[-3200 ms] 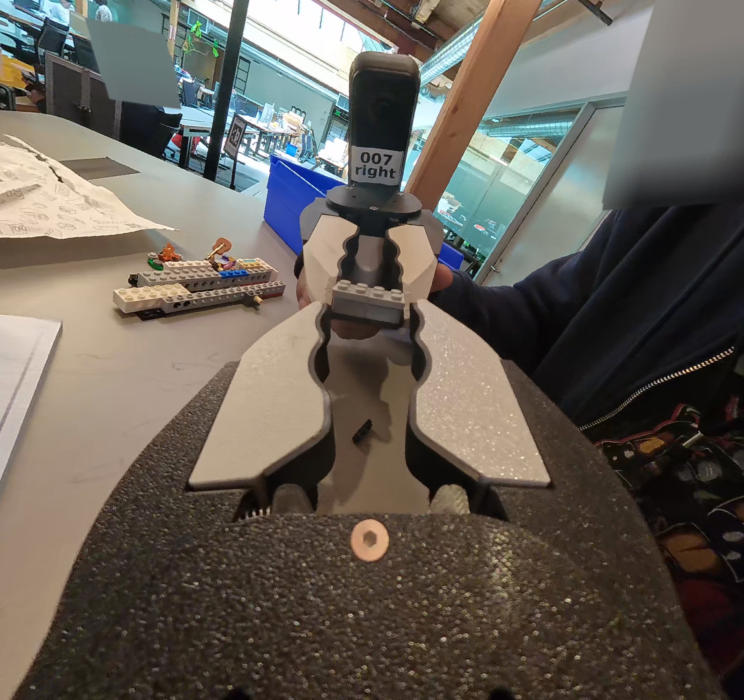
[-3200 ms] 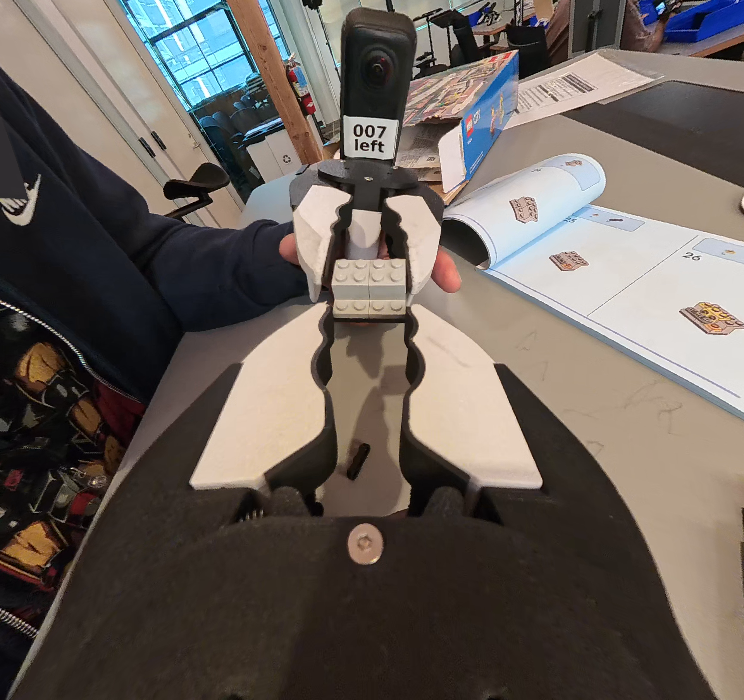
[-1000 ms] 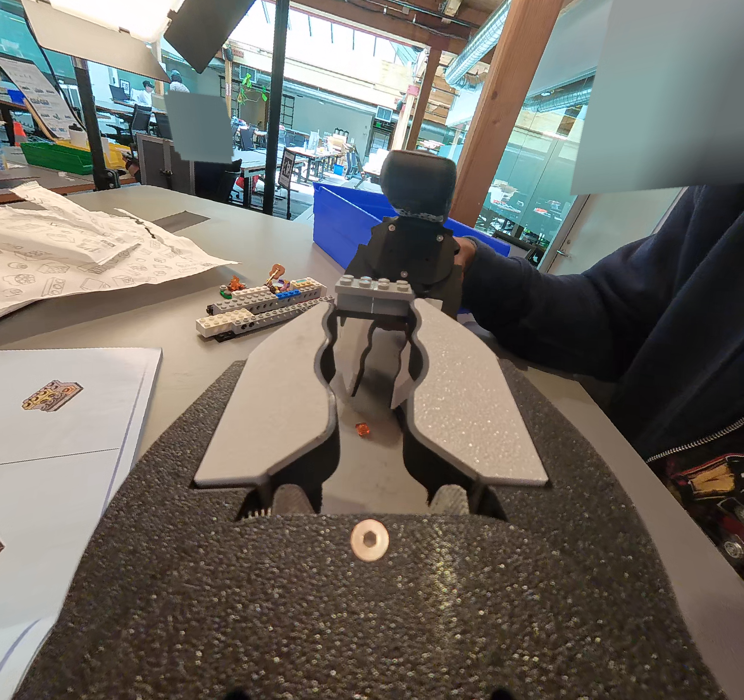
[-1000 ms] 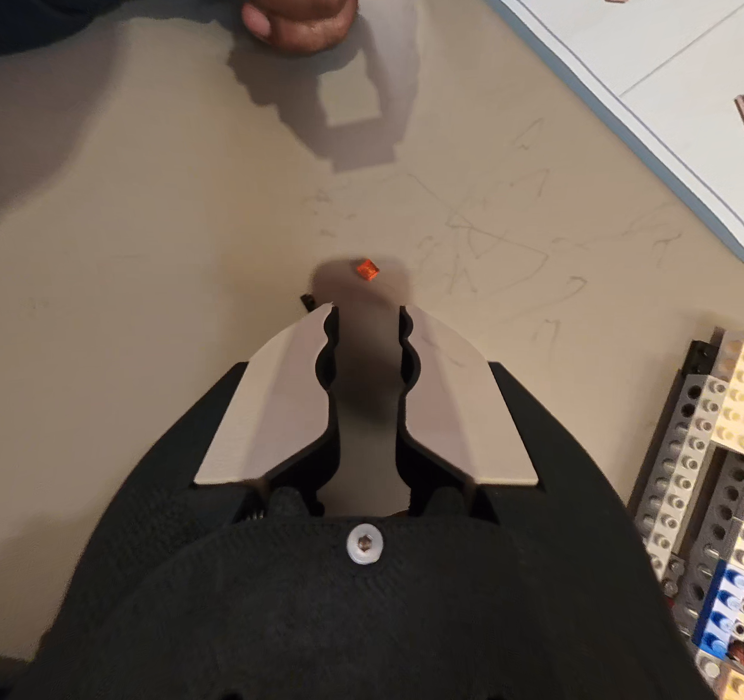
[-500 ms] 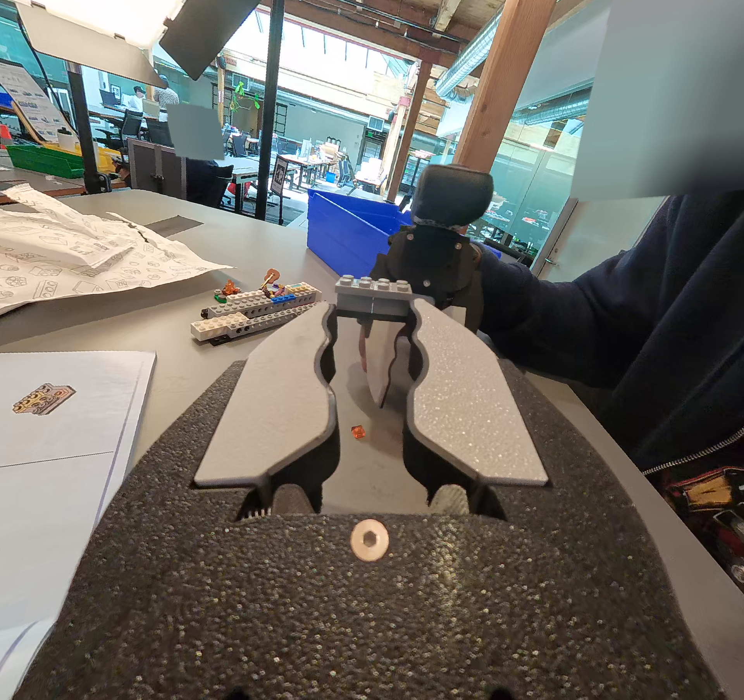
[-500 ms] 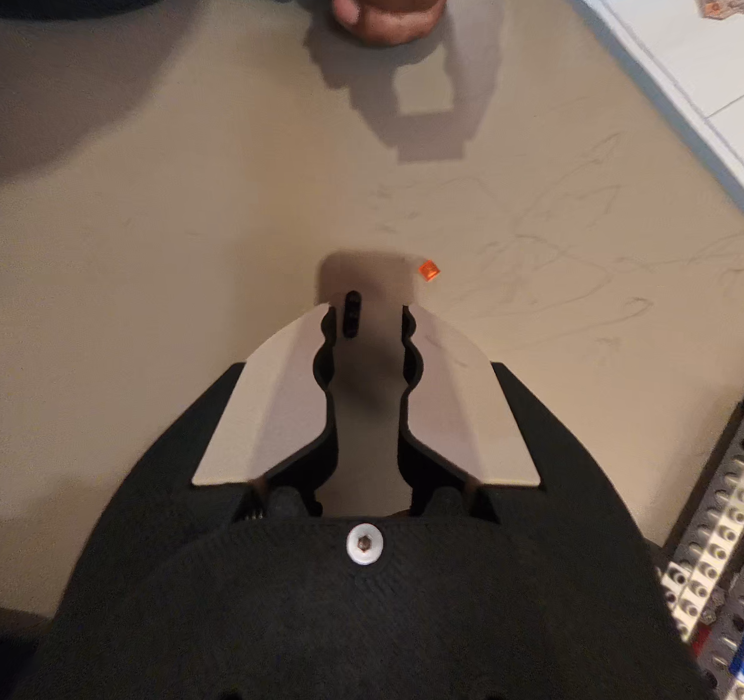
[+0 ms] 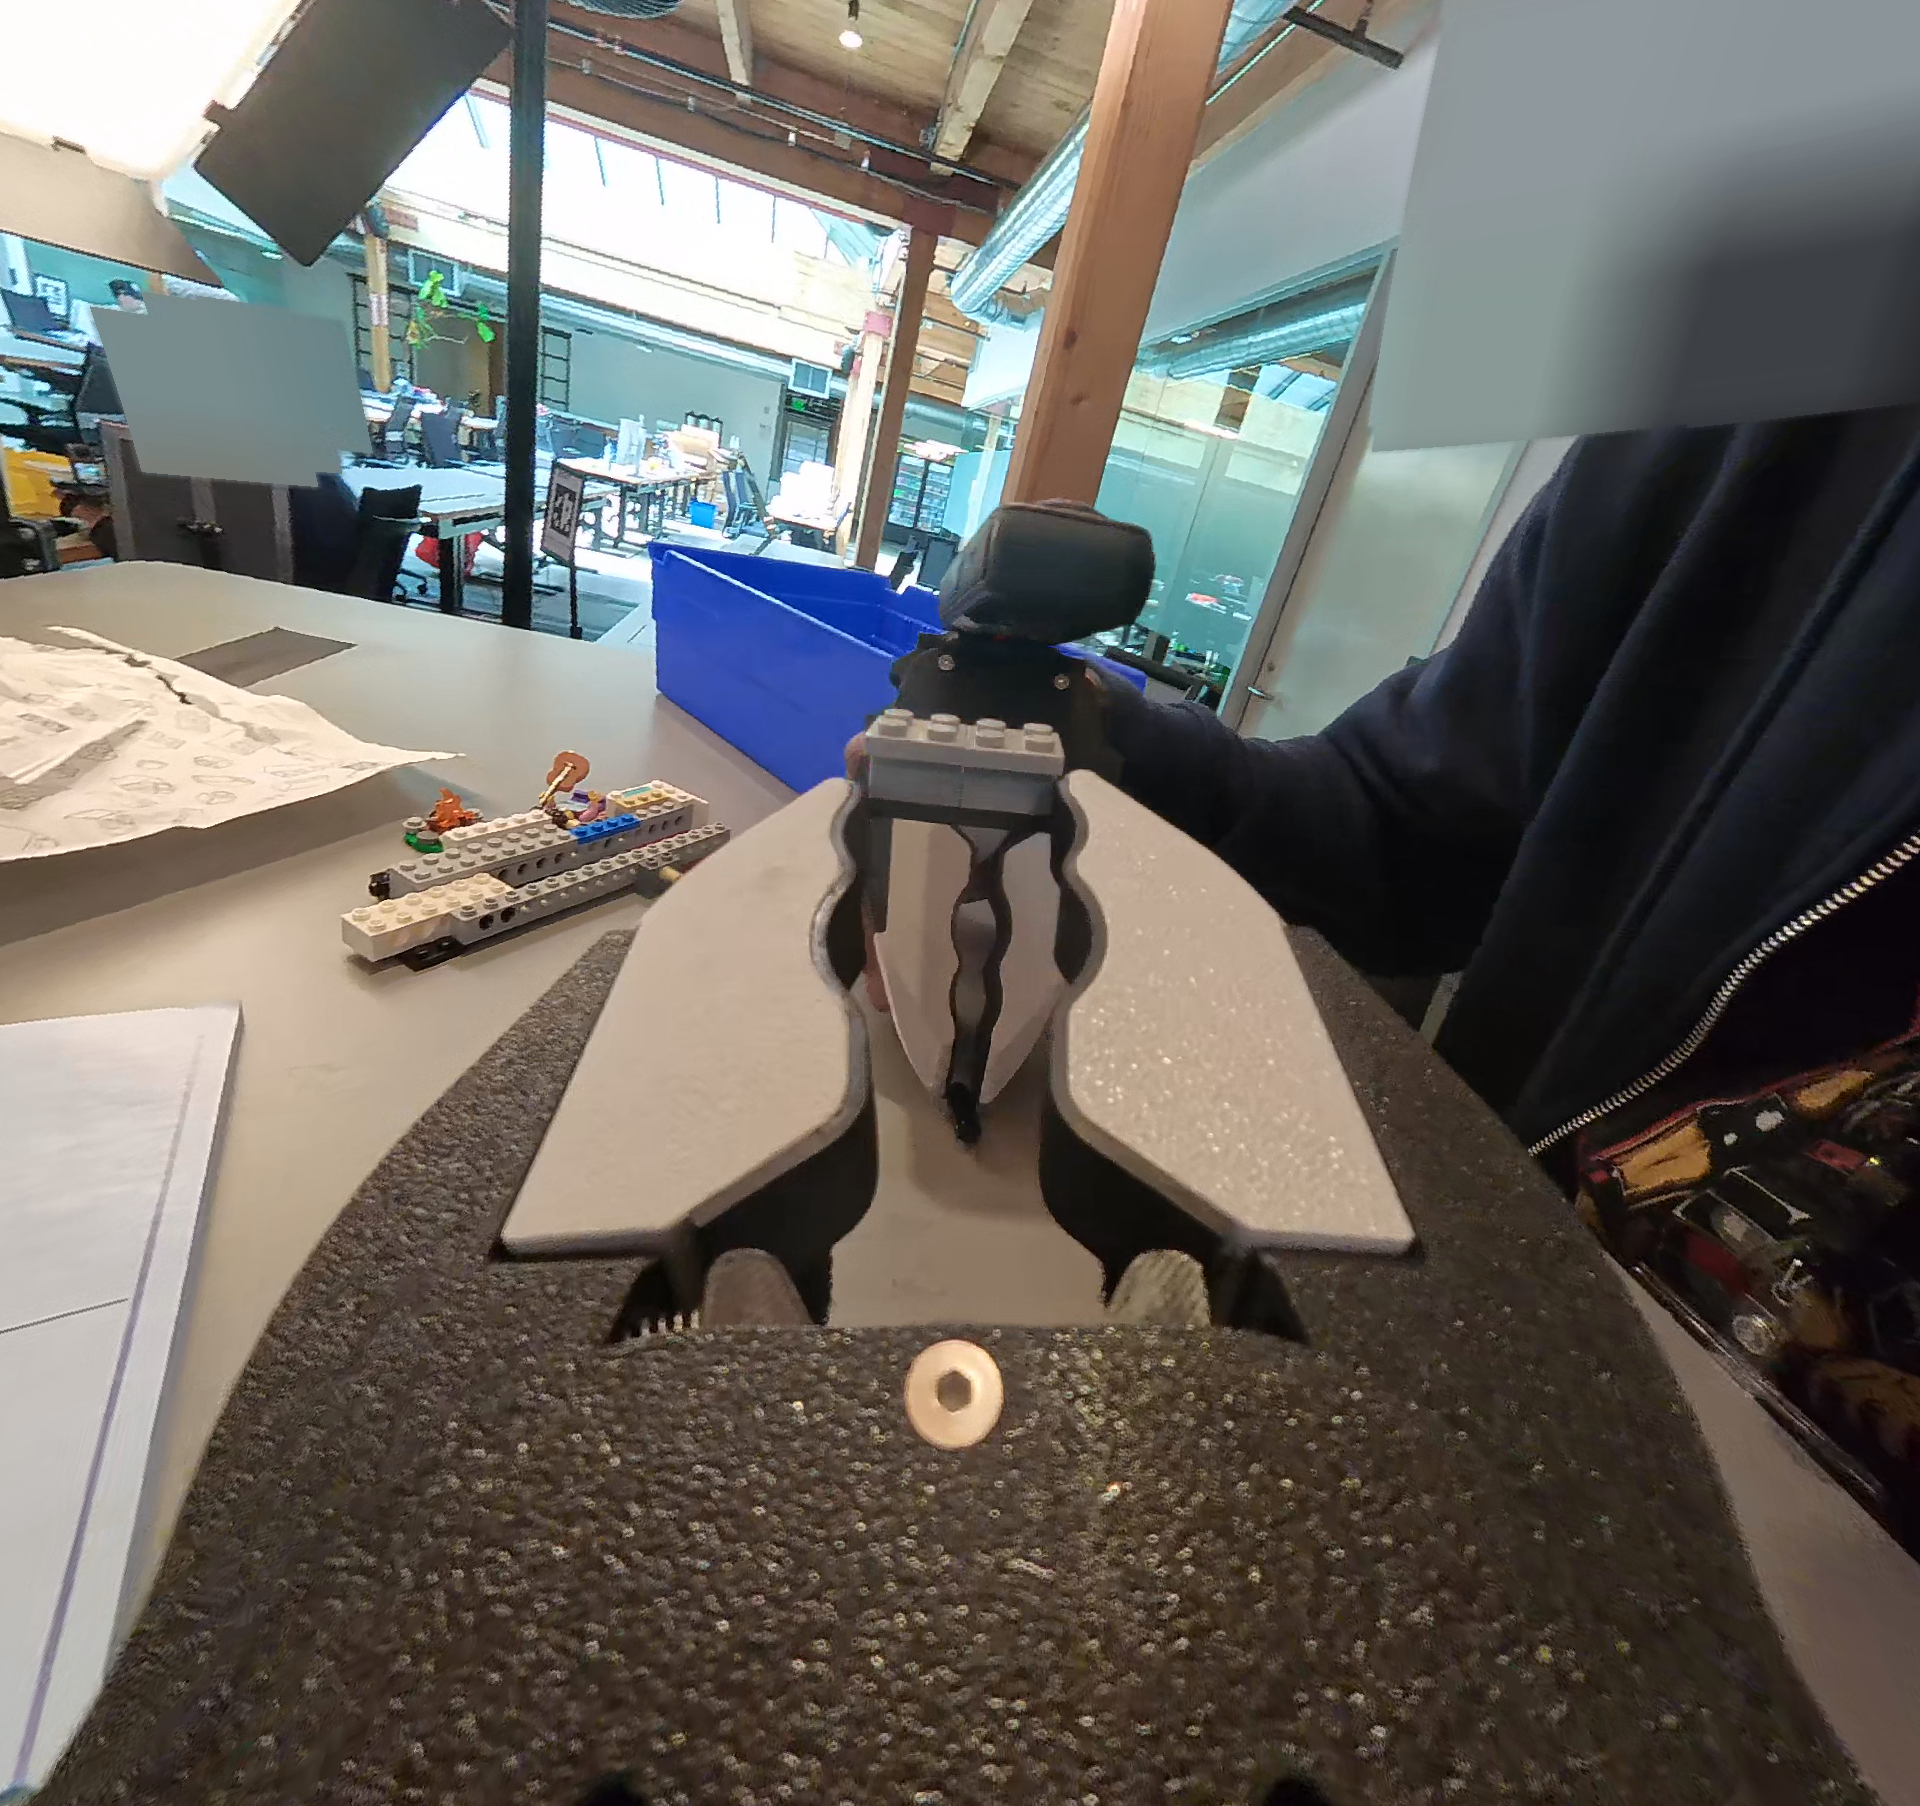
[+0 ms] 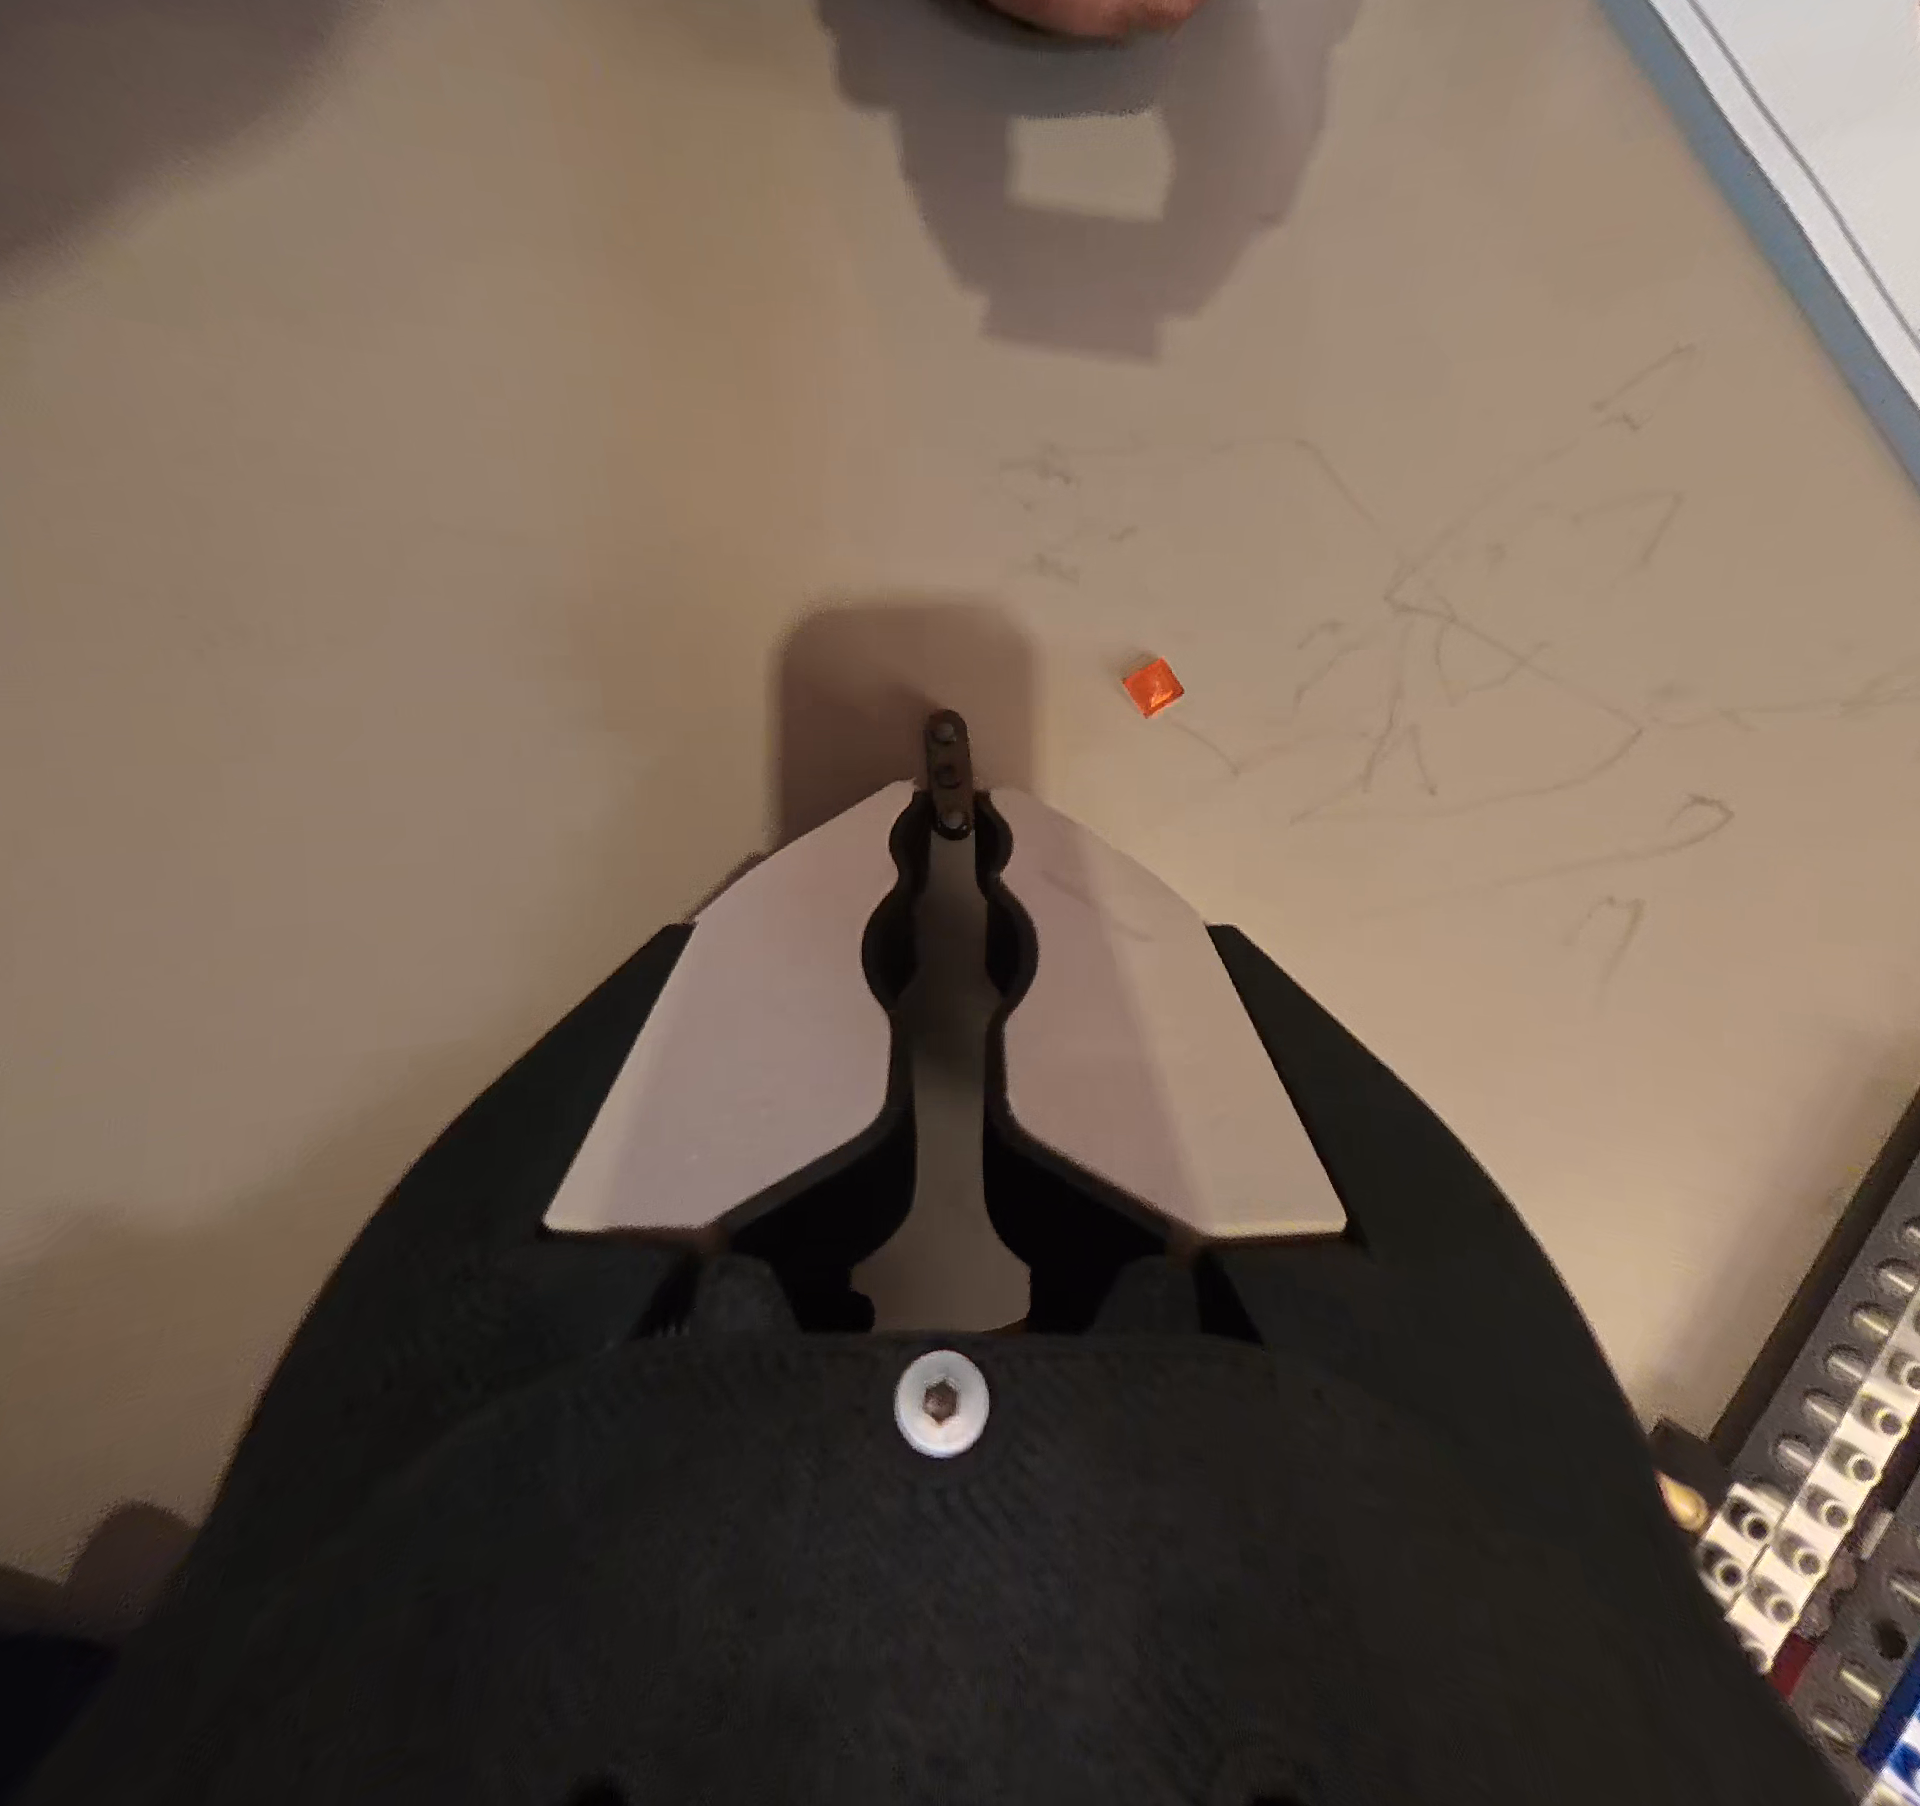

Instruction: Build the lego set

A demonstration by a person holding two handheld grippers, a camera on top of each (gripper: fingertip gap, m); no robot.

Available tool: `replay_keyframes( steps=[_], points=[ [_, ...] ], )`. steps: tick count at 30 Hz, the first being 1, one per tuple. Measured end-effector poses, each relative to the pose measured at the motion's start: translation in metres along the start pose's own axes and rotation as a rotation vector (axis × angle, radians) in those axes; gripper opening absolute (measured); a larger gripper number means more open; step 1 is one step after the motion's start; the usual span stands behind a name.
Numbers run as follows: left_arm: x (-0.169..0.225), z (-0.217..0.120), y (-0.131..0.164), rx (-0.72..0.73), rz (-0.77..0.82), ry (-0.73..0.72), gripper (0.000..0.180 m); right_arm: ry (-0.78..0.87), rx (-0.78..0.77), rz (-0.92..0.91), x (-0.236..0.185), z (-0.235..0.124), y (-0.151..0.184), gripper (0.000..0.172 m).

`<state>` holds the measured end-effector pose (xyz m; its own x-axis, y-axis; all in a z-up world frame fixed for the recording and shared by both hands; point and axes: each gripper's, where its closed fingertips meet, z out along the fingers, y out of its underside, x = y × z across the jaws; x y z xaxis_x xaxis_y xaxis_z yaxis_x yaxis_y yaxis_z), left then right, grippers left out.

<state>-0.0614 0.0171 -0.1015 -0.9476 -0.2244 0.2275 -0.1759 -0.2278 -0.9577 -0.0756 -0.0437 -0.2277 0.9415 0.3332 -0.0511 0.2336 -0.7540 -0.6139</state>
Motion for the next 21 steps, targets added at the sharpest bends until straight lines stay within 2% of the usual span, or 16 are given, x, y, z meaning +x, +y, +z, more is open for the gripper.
replay_keyframes(
  steps=[6, 11, 14, 16, 21],
  points=[
    [0.016, -0.008, -0.016, 0.104, -0.026, 0.109, 0.033, -0.013, 0.136, -0.048, 0.001, -0.031, -0.038, 0.008],
    [0.019, -0.016, -0.02, 0.117, -0.003, 0.123, 0.033, -0.008, 0.222, -0.197, 0.005, -0.077, -0.102, 0.007],
    [0.022, -0.017, -0.018, 0.104, -0.012, 0.149, 0.033, -0.012, 0.27, -0.293, 0.003, -0.089, -0.133, 0.007],
    [0.026, -0.016, -0.017, 0.097, -0.013, 0.171, 0.033, -0.035, 0.272, -0.342, -0.001, -0.086, -0.143, 0.007],
    [0.03, -0.012, -0.016, 0.095, -0.024, 0.213, 0.033, -0.035, 0.242, -0.397, -0.005, -0.078, -0.142, 0.008]
  ],
)
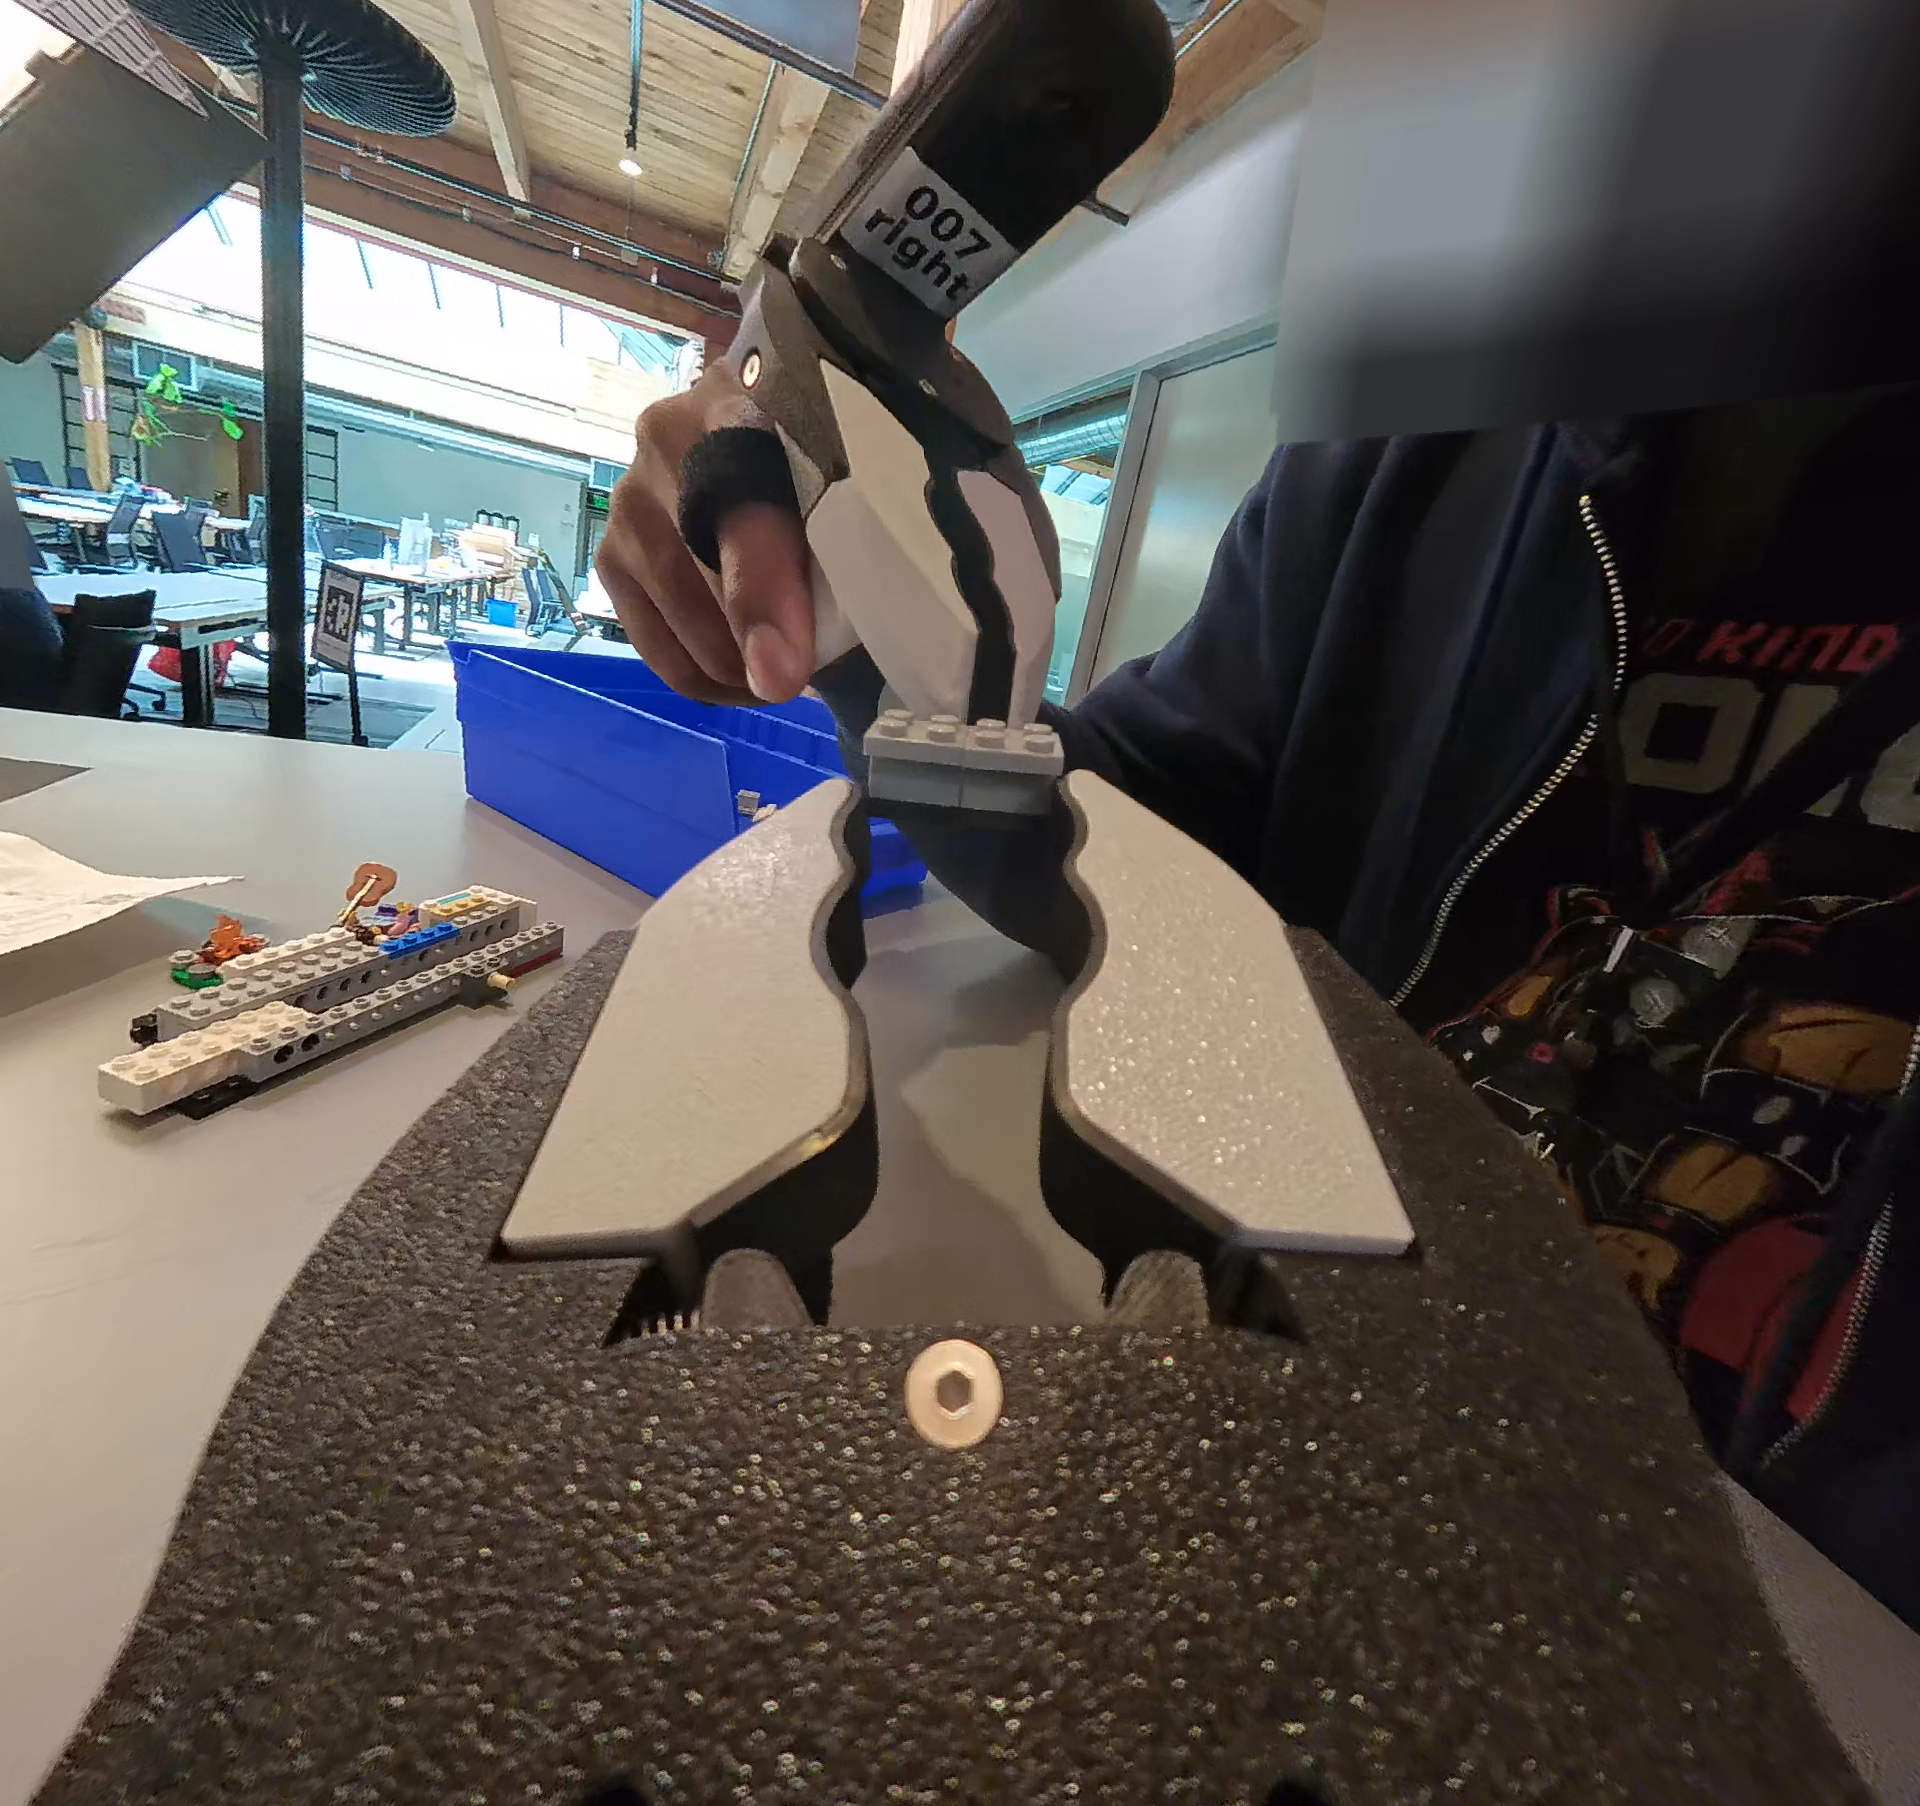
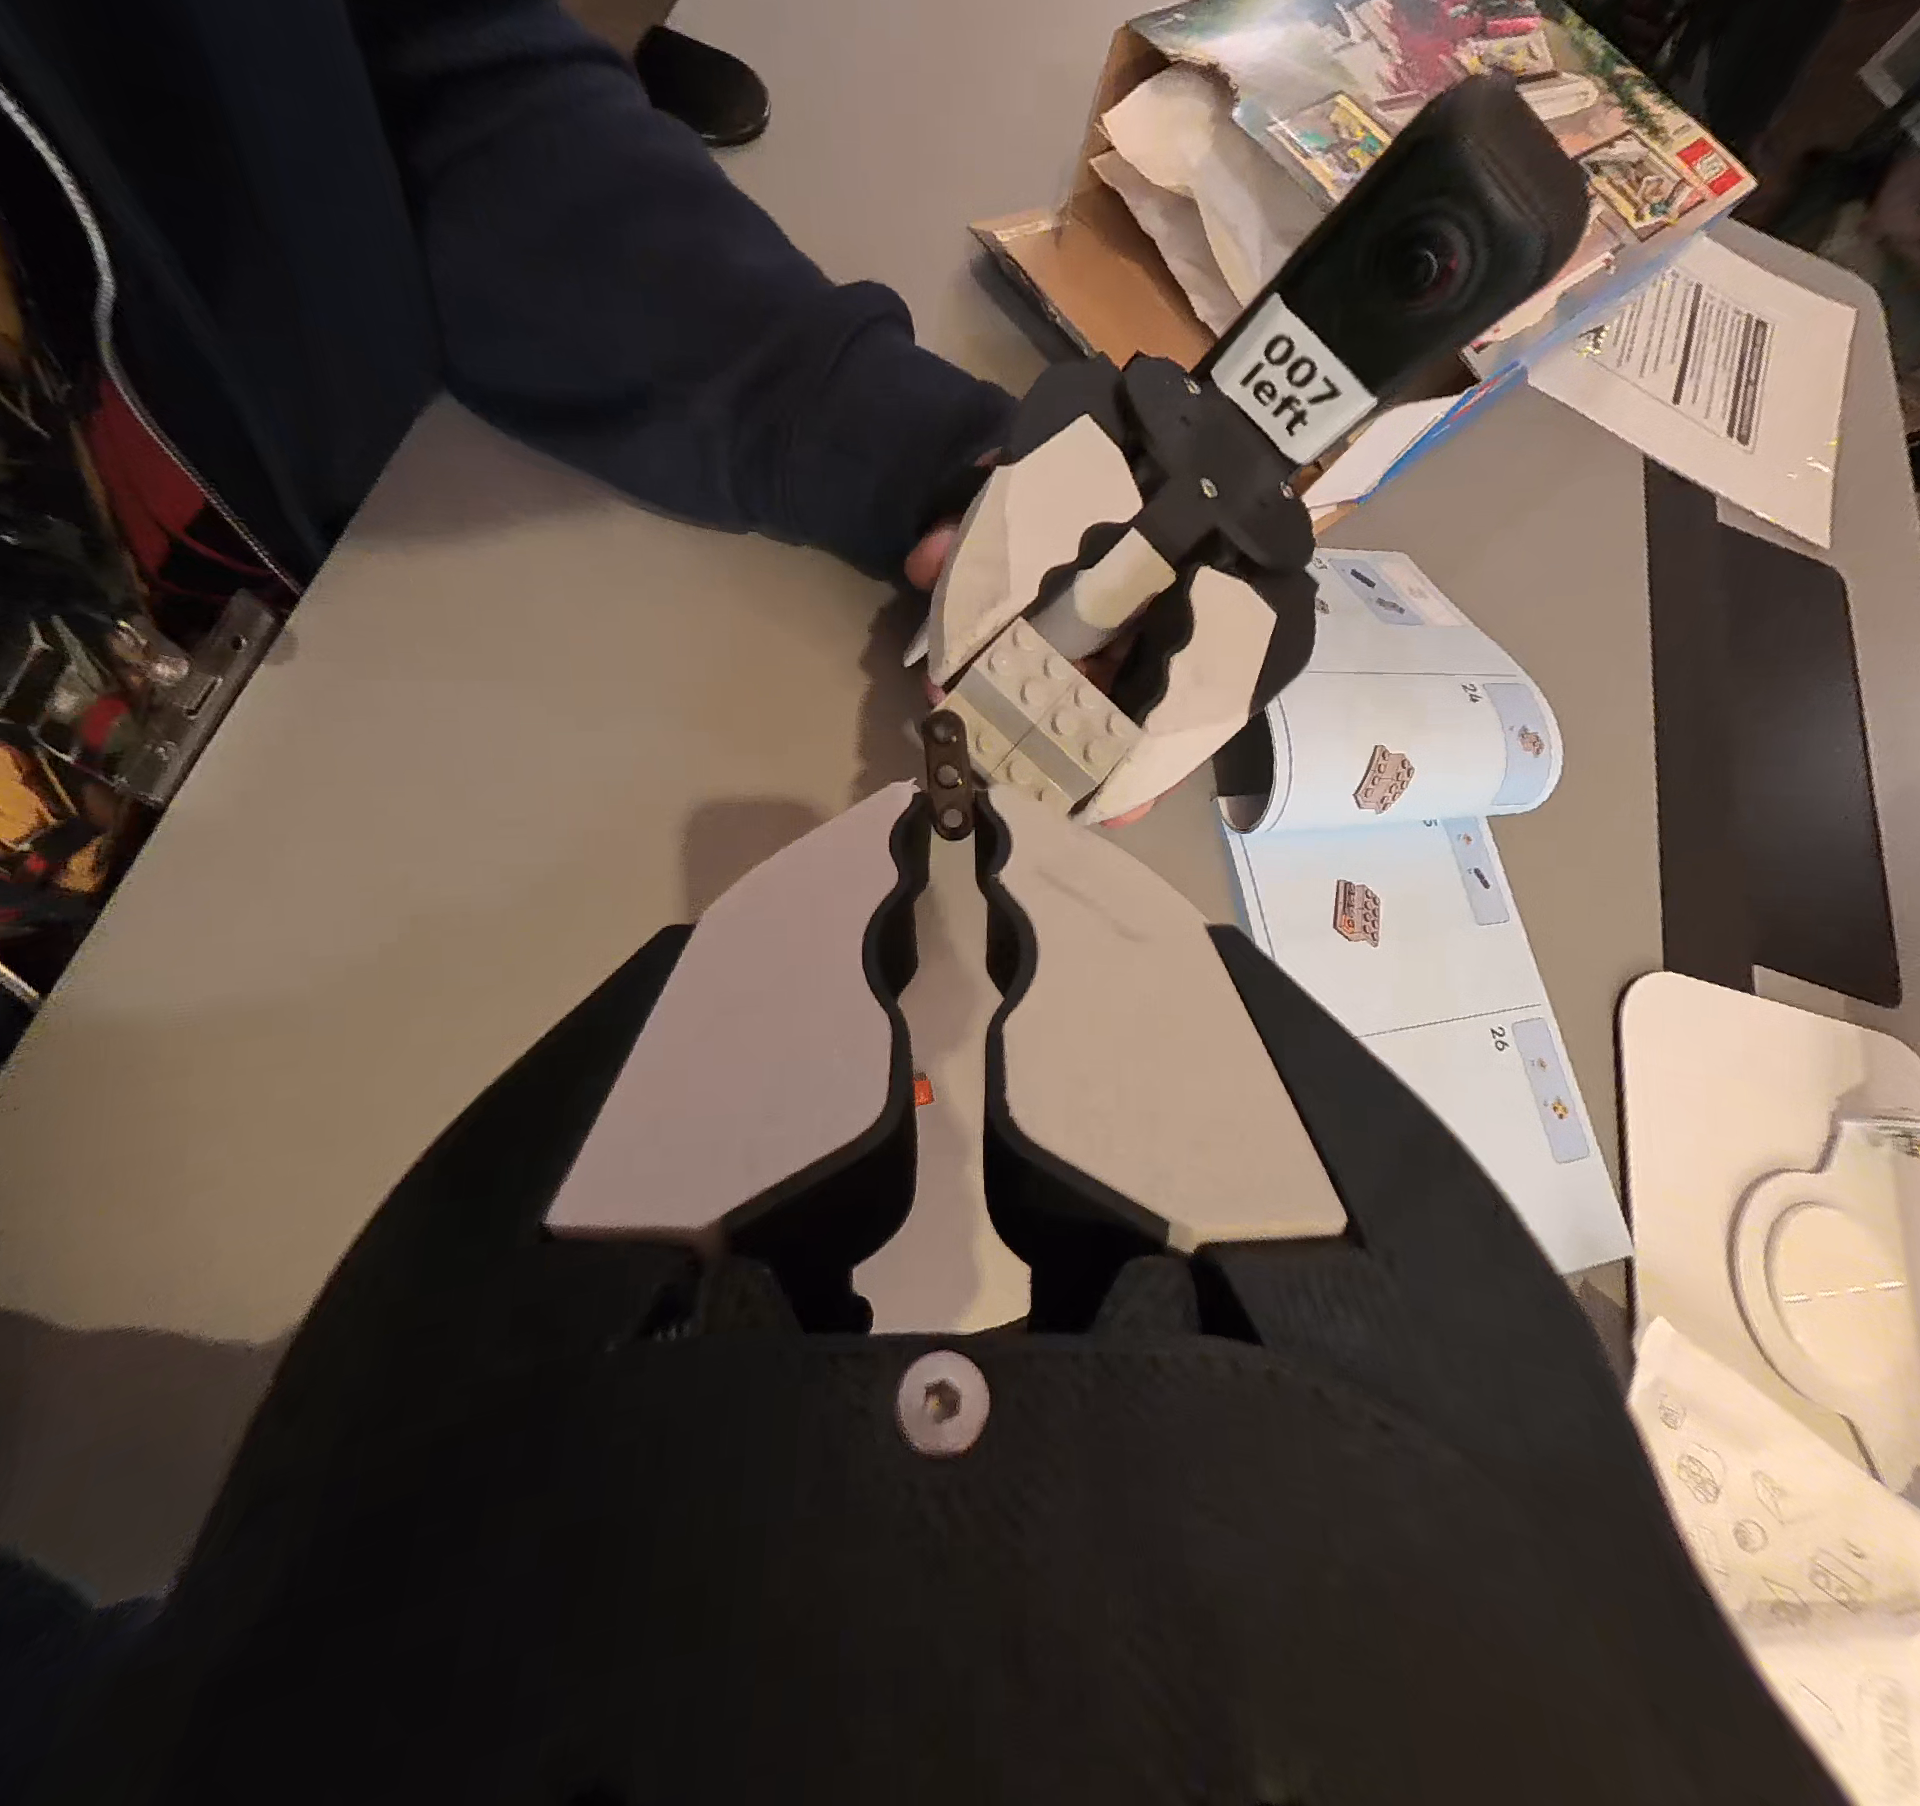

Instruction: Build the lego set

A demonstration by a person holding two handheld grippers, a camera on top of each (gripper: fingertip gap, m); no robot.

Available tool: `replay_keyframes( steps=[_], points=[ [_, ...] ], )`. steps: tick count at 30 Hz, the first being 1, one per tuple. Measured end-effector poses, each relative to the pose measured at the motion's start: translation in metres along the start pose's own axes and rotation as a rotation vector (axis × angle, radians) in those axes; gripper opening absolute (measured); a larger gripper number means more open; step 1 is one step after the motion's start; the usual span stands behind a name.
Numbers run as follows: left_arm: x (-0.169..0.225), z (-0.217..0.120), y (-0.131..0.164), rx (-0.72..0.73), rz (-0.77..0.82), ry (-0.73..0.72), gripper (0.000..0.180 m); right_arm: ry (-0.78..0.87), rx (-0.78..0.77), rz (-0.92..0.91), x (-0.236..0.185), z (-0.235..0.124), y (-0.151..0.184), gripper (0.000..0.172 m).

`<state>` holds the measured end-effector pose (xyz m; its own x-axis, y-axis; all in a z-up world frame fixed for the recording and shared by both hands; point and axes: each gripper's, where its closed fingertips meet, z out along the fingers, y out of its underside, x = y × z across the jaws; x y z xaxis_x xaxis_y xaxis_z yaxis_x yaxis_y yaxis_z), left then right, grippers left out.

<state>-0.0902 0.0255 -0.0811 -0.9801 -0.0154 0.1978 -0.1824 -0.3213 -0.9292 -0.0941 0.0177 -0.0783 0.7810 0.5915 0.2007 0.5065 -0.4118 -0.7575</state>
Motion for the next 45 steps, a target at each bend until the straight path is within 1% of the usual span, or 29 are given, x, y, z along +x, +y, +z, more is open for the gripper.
replay_keyframes(
  steps=[3, 12, 28, 40, 45],
  points=[
    [0.0, 0.003, 0.002, -0.006, -0.012, 0.018, 0.033, 0.009, 0.022, -0.01, 0.001, -0.002, -0.004, 0.008],
    [0.006, 0.005, 0.001, 0.01, -0.017, 0.053, 0.033, 0.013, -0.008, -0.031, -0.003, 0.003, -0.003, 0.008],
    [0.008, 0.004, -0.002, 0.029, -0.023, 0.063, 0.033, 0.083, -0.032, -0.072, 0.003, 0.004, -0.005, 0.01],
    [0.009, 0.005, -0.001, 0.021, -0.032, 0.074, 0.033, 0.096, -0.017, -0.125, -0.001, 0.002, -0.013, 0.008],
    [0.01, 0.005, 0.0, 0.02, -0.039, 0.082, 0.033, 0.103, -0.034, -0.156, -0.002, 0.006, -0.013, 0.008]
  ],
)
